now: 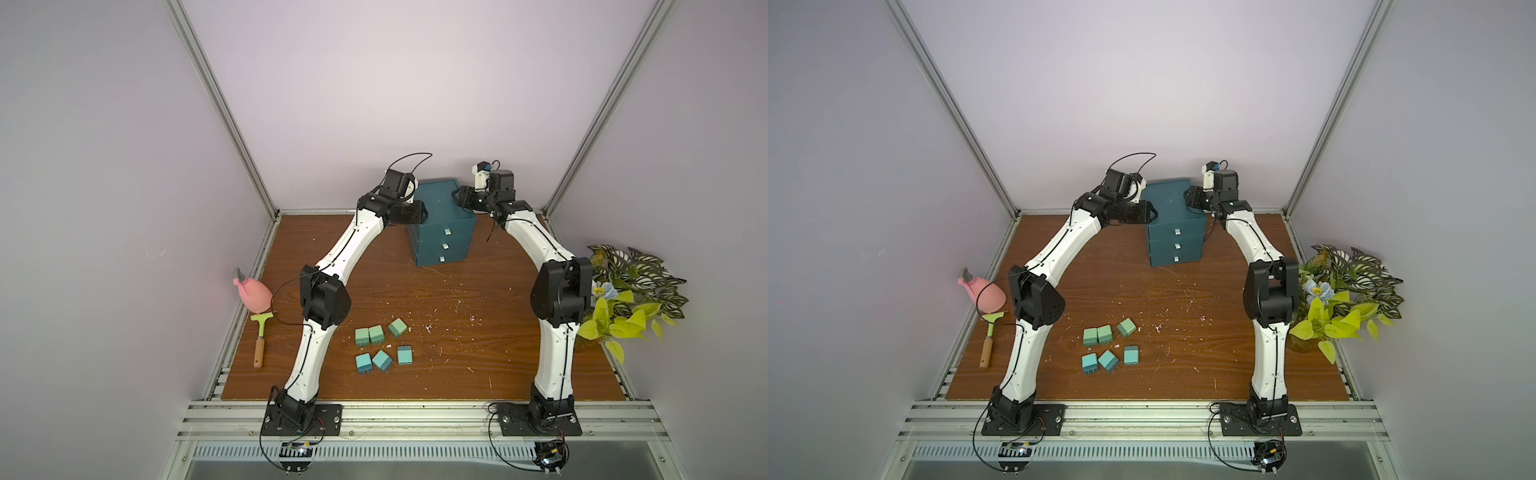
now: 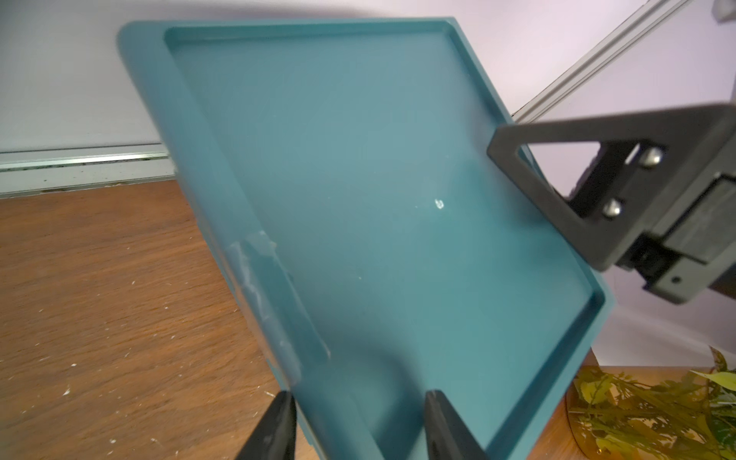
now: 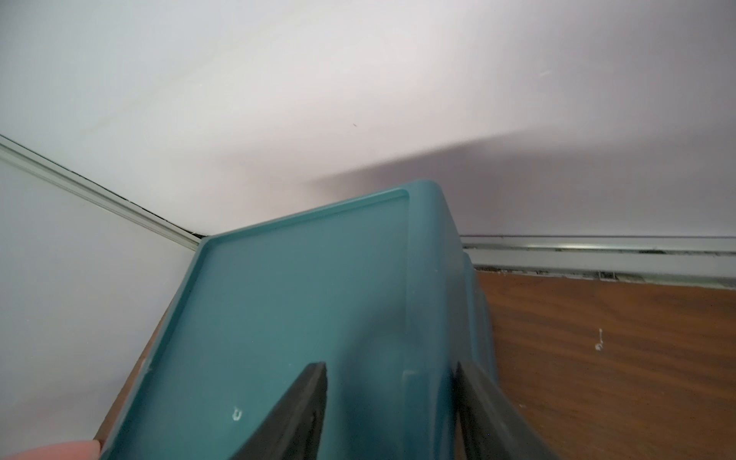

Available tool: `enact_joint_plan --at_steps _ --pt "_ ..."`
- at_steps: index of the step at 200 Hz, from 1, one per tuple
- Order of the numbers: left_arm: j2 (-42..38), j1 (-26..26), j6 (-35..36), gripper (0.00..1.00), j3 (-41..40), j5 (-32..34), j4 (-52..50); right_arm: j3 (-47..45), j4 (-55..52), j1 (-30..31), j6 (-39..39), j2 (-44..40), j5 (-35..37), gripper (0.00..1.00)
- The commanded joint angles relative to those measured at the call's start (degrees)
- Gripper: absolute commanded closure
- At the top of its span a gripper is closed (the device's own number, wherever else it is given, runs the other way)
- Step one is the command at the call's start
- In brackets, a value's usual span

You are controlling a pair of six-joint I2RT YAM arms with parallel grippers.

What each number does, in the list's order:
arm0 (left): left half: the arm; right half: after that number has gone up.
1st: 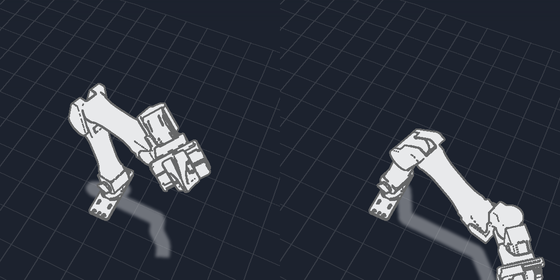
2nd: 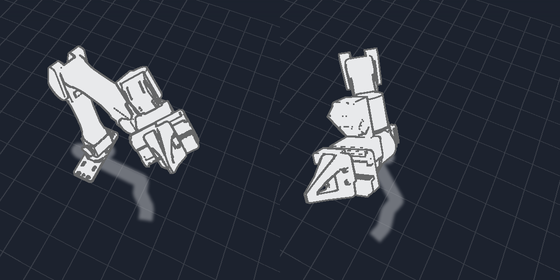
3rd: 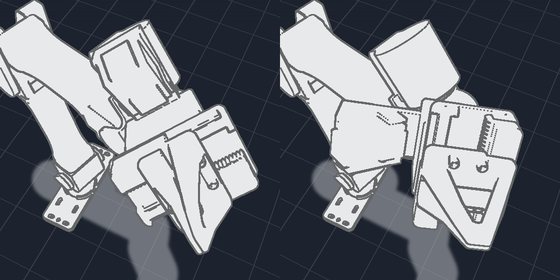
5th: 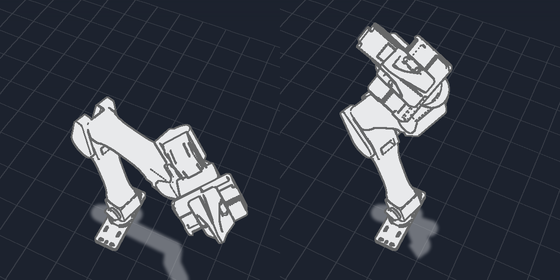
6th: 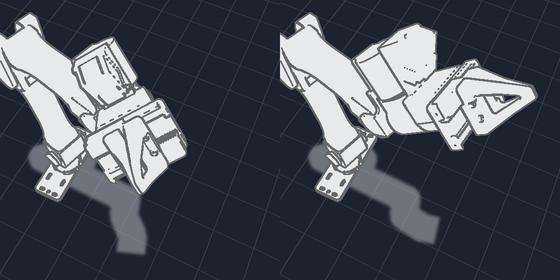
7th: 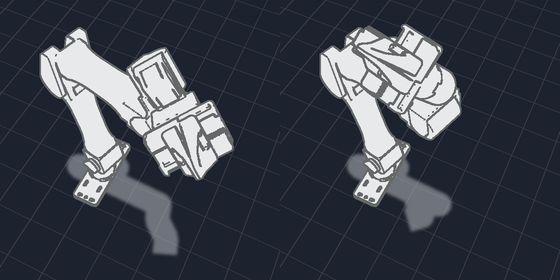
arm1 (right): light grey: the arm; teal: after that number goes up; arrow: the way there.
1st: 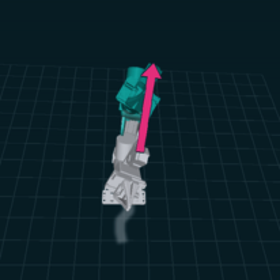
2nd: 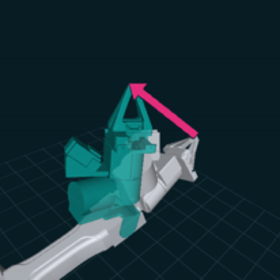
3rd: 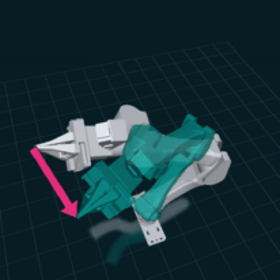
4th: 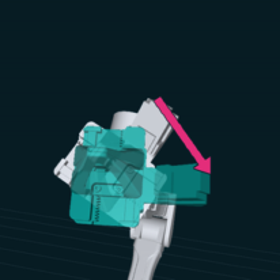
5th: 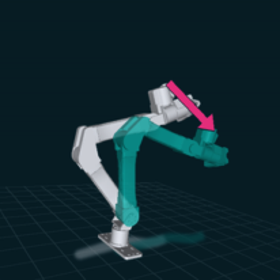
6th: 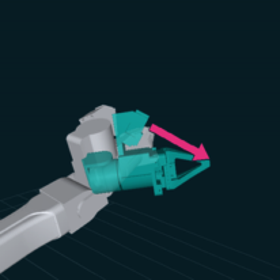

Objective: Place the plugs into the drawer by color
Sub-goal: Adjust the storage box at the center of the board.

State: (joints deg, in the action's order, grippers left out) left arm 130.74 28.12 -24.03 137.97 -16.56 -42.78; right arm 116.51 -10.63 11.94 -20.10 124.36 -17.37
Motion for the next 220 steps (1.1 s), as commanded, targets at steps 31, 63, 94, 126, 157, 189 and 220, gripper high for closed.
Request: enact_joint_plan --at_steps 31,63,94,126,157,189,220 --pt "-3.9 1.8 1.3 0.54 -4.1 0.2 0.4 9.2 -6.5 5.5 3.8 1.9 -4.4 0.42" --pt "-4.3 0.8 1.3 0.55 -5.2 0.7 0.5 13.8 -8.8 3.6 4.7 -0.1 -1.5 0.41" --pt "-4.4 0.3 1.4 0.55 -5.1 1.6 0.5 10.9 -7.0 3.2 4.4 -6.2 2.5 0.41" --pt "-3.9 -0.2 0.8 0.55 -5.1 2.2 0.7 -11.1 8.1 3.3 -0.1 -19.6 3.5 0.41" --pt "-3.3 -0.2 0.4 0.55 -5.1 2.7 1.0 -38.0 26.2 3.4 -9.1 -34.4 7.5 0.42" --pt "-3.1 -0.2 -0.1 0.56 -5.4 2.7 1.0 -67.4 51.3 5.4 -24.7 -46.2 14.2 0.44" --pt "-3.1 -0.2 -0.2 0.56 -5.7 2.8 1.0 -79.1 62.5 8.2 -34.0 -46.4 18.0 0.45"
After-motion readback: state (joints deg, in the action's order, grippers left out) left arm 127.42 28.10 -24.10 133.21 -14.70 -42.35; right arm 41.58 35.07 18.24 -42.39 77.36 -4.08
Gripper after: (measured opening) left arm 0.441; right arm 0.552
